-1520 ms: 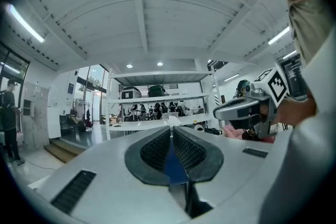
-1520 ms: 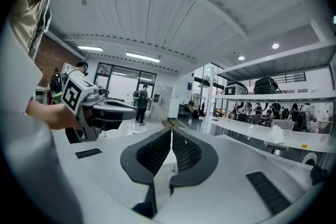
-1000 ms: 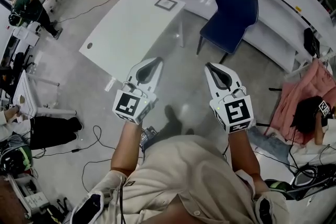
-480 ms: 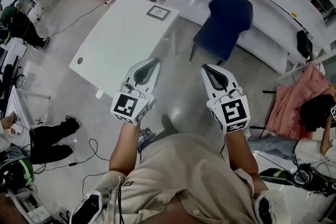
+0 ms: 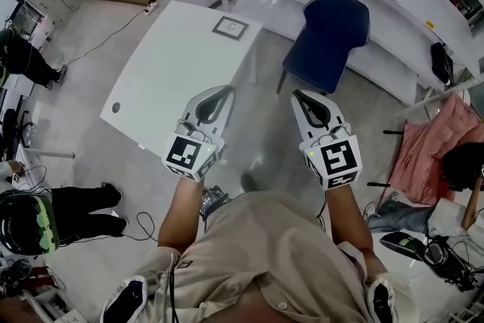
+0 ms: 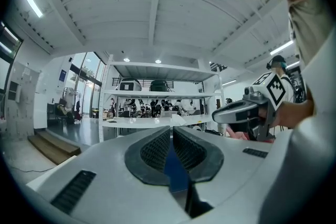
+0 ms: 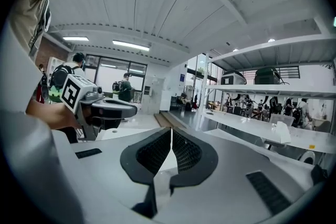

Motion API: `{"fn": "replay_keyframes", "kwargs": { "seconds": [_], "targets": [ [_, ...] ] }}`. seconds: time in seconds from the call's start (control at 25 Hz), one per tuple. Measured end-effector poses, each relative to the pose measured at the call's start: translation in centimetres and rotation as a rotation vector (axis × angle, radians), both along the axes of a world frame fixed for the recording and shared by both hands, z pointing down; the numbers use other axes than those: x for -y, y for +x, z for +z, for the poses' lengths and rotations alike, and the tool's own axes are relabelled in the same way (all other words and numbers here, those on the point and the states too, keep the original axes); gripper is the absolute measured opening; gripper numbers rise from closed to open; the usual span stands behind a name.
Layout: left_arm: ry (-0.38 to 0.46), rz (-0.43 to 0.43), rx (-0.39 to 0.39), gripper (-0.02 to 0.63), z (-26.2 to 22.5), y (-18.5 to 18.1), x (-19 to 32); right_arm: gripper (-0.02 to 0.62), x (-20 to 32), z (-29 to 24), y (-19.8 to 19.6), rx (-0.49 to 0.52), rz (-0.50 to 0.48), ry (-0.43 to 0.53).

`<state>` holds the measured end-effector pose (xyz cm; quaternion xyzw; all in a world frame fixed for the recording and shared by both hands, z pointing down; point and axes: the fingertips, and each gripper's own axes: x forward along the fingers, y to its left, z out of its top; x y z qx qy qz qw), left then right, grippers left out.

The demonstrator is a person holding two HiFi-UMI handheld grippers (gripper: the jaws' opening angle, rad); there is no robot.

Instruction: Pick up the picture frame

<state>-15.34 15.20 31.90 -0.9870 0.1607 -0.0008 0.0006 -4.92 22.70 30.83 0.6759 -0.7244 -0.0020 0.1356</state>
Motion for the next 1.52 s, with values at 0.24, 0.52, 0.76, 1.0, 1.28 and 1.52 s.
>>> {"fn": "replay_keyframes", "kwargs": {
  "seconds": [0.24, 0.52, 0.76, 1.0, 1.28, 1.52],
  "targets": [
    [0.001, 0.003, -0.011, 0.028, -0.2, 0.2, 3.1, 0.028, 2.9, 0.2, 0.1, 0.001, 0.000, -0.005],
    [-0.016, -0.017, 0.000, 0.028, 0.3, 2.6, 5.5, 0.028, 5.6, 0.2, 3.0, 0.000, -0.016, -0.010],
    [-0.014, -0.080, 0.013, 0.028, 0.8, 6.0, 8.5, 0.028, 9.2, 1.2, 6.7, 0.018, -0.080, -0.014],
    [-0.019, -0.155, 0.029, 0.028, 0.8, 11.1, 11.7, 0.028, 13.1, 0.7, 12.6, 0.027, -0.151, -0.003],
    [-0.047, -0.218, 0.043, 0.028, 1.5, 17.4, 14.0, 0.028, 16.5, 1.3, 19.1, 0.042, -0.219, -0.011],
    [-0.053, -0.273, 0.062, 0.028, 1.8, 20.6, 15.5, 0.028, 18.5, 1.5, 22.7, 0.051, -0.271, -0.012]
  ]
}}
